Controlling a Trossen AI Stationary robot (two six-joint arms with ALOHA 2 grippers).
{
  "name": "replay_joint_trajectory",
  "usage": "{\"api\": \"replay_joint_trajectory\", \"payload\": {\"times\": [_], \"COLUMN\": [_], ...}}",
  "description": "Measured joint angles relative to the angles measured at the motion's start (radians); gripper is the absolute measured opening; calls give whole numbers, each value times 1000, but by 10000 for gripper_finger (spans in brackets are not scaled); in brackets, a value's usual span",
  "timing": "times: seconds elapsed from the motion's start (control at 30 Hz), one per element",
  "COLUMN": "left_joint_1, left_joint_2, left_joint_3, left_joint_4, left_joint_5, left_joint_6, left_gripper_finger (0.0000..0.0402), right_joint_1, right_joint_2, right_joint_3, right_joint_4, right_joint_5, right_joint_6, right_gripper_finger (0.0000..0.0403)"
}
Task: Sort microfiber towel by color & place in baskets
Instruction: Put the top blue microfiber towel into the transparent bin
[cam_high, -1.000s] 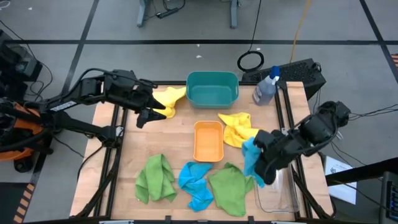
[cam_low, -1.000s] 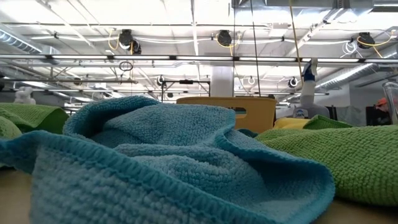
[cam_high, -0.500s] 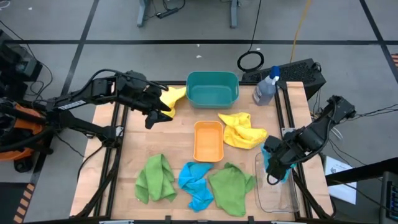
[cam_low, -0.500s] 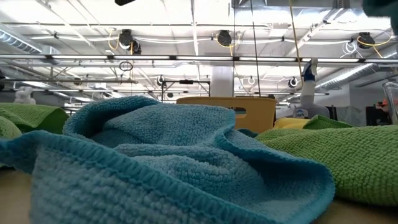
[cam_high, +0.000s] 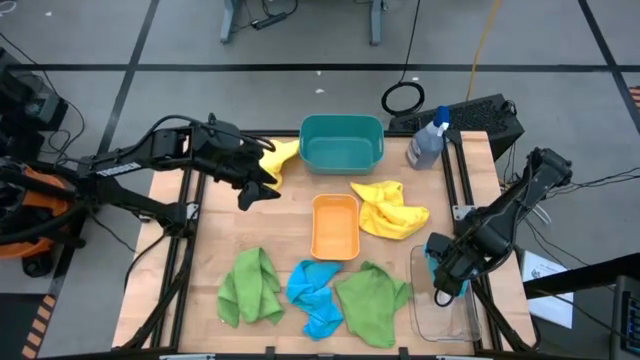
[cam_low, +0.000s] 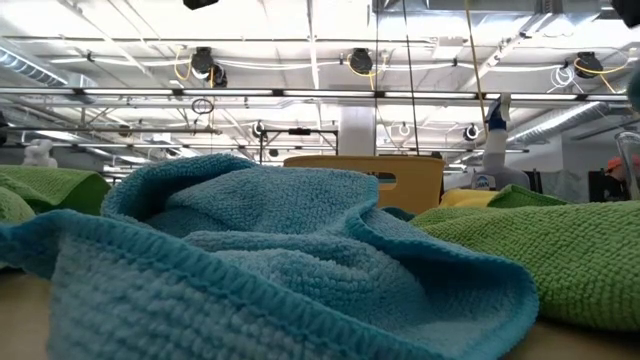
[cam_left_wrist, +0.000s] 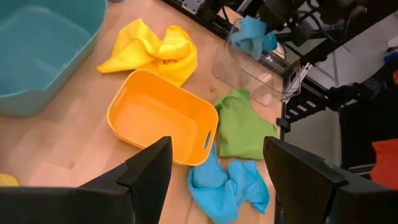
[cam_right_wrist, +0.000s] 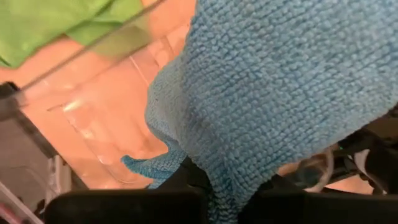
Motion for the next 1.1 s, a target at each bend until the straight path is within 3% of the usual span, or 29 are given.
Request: {"api": "replay_joint_trajectory", "payload": {"times": [0.27,0.43,0.77,0.93,1.1], "left_joint_1": [-84,-150,-345,-419,-448], "left_joint_2": [66,141,301,357,406], "left_joint_3": [0,0,0,0,0], "left_joint_4": [4,7,132,260,320], "left_joint_5": [-74,-110,-159,-289,-331], "left_joint_6": [-48,-170,-385,-433,-558], "left_gripper_finger": [258,258,258,258,258], "right_joint_1": [50,68,72,71,72], "right_joint_2": [0,0,1,1,1], "right_joint_3": [-167,-259,-290,-290,-290], "right_joint_4": [225,334,340,334,349], "right_joint_5": [-3,-3,3,22,-63], "right_joint_6": [11,74,51,5,-2], "right_gripper_finger": [37,65,144,180,206]}}
